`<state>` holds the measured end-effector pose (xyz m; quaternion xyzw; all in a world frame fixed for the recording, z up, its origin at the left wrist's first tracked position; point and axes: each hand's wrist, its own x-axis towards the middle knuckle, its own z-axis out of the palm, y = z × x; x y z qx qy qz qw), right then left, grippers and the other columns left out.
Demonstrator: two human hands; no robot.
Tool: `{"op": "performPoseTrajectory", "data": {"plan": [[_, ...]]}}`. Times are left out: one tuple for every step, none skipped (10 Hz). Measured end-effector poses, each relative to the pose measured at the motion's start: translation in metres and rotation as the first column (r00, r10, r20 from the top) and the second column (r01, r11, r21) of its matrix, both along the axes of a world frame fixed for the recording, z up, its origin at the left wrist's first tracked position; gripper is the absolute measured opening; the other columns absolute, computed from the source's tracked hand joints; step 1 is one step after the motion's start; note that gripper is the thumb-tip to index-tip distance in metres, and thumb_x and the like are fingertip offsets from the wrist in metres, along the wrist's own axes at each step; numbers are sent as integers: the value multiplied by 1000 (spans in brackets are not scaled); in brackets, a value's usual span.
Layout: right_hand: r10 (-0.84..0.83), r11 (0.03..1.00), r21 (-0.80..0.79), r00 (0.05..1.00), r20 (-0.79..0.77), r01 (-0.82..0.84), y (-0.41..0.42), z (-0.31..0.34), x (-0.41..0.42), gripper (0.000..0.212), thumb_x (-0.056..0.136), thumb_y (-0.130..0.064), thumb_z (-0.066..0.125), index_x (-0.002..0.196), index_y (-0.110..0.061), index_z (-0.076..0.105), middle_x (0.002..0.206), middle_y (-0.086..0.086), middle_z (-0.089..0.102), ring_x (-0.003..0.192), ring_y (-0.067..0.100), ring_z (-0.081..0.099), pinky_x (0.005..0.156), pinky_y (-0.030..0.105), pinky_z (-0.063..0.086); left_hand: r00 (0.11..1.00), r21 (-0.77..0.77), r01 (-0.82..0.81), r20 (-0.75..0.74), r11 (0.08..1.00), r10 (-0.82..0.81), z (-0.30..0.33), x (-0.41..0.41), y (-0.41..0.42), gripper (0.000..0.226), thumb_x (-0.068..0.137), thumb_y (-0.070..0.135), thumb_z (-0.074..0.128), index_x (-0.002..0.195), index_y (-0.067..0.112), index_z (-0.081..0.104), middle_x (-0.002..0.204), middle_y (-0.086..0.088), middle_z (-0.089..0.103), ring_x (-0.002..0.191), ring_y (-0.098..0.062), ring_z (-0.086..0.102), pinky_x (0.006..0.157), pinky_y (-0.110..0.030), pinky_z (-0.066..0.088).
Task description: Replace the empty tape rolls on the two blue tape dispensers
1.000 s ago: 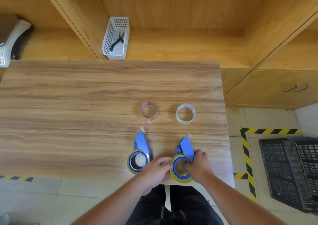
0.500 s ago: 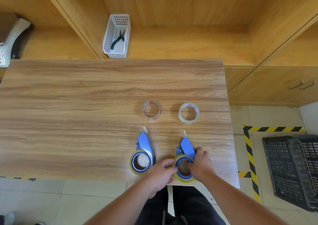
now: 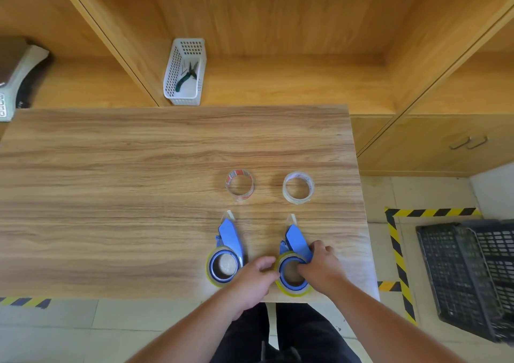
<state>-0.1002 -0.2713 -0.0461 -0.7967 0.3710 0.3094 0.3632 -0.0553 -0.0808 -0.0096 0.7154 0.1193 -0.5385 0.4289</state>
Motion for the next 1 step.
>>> {"op": "performPoseTrajectory", "data": {"plan": [[-15, 1000, -18, 999, 48, 16, -2, 11, -2, 56, 76, -35, 64, 127, -21, 46, 120, 2, 40, 111, 27, 48, 94, 46, 51, 998, -2, -18, 53, 1000, 19, 5, 4, 5, 50, 94, 34, 62, 143, 39, 54, 139, 20, 56, 109, -8, 67, 102, -37, 57]]}}
